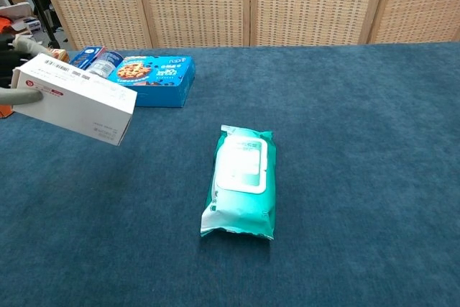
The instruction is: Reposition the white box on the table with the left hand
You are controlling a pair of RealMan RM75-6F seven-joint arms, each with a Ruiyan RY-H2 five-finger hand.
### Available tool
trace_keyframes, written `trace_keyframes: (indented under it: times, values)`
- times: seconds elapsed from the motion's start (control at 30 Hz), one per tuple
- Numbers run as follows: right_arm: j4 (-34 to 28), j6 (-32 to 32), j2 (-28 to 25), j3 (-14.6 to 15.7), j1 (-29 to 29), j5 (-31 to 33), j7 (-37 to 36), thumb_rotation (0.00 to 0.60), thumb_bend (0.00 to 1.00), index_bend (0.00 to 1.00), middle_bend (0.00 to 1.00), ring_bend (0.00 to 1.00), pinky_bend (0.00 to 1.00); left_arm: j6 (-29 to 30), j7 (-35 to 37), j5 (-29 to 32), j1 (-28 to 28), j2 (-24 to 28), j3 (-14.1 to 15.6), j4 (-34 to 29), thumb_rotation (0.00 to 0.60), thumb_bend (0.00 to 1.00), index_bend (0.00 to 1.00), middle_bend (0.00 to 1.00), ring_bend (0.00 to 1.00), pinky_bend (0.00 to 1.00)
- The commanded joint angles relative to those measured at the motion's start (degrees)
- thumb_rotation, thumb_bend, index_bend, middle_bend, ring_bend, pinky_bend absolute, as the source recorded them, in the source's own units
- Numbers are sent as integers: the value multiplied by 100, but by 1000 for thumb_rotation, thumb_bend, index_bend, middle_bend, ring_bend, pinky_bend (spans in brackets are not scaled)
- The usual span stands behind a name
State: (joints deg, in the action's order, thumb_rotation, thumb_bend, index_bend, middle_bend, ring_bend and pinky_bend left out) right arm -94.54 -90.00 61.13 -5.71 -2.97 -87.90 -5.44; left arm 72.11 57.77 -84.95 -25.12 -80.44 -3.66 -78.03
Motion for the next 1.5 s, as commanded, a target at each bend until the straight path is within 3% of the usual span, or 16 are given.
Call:
trace_keyframes:
  times: [0.03,0.17,0.47,0.57,0.63,0.7,0.73,0.77,0.83,0.93,1.1,1.17,1.3,1.4,1.5]
  values:
    - [3,0,-1,-8,0,16,-6,600,0,0,0,0,0,-111,1562,-690,-1,-731,356,1550,600,114,533,524,379,453]
    - [6,14,-6,-12,-4,29,-13,600,0,0,0,0,0,-125,1948,-748,-50,-1051,426,2191,600,112,533,524,379,453]
    - [9,10,-3,-11,-4,25,-15,600,0,0,0,0,0,-54,1955,-760,-5,-1361,543,2743,600,106,533,520,376,453]
    - [8,20,-3,-6,-8,18,-9,600,0,0,0,0,0,-61,1543,-783,42,-1376,627,2879,600,92,524,424,267,400]
    - [5,14,-3,-5,-6,13,-9,600,0,0,0,0,0,-112,1134,-921,42,-1306,797,2961,600,79,442,259,113,287]
    - [3,7,-2,-10,-3,22,-10,600,0,0,0,0,0,-96,800,-967,72,-1234,869,2963,600,44,220,54,5,130]
    - [-1,6,-2,-11,-2,24,-13,600,0,0,0,0,0,-79,701,-964,91,-1217,878,2953,600,34,161,26,0,95]
    - [-5,3,-3,-11,-1,22,-16,600,0,0,0,0,0,-44,577,-941,126,-1194,873,2932,600,19,68,0,0,44]
    - [-9,-6,-7,-7,2,8,-13,600,0,0,0,0,0,47,454,-897,192,-1159,851,2874,600,5,3,0,0,2]
    - [-12,-24,-8,-3,9,-7,-15,600,0,0,0,0,0,270,431,-857,304,-1097,813,2787,600,0,0,0,0,0]
    - [-19,-35,-15,0,15,-18,-27,600,0,0,0,0,0,1148,534,-944,615,-910,750,2591,600,0,0,0,0,0]
    - [-24,-42,-17,10,16,-46,-26,600,0,0,0,0,0,1915,202,-1037,856,-530,660,2239,600,0,0,0,0,0]
    - [-27,-61,-13,17,20,-70,-7,600,0,0,0,0,0,1807,-1305,-899,983,326,678,1115,600,0,0,0,0,0]
    - [-35,-83,-8,22,27,-93,19,600,0,0,0,0,0,1624,-3182,-501,1152,1164,630,-212,600,0,0,0,0,0]
    - [-38,-119,-4,31,39,-127,37,600,0,0,0,0,0,1701,-4462,-165,1352,1657,573,-1167,600,0,0,0,0,0]
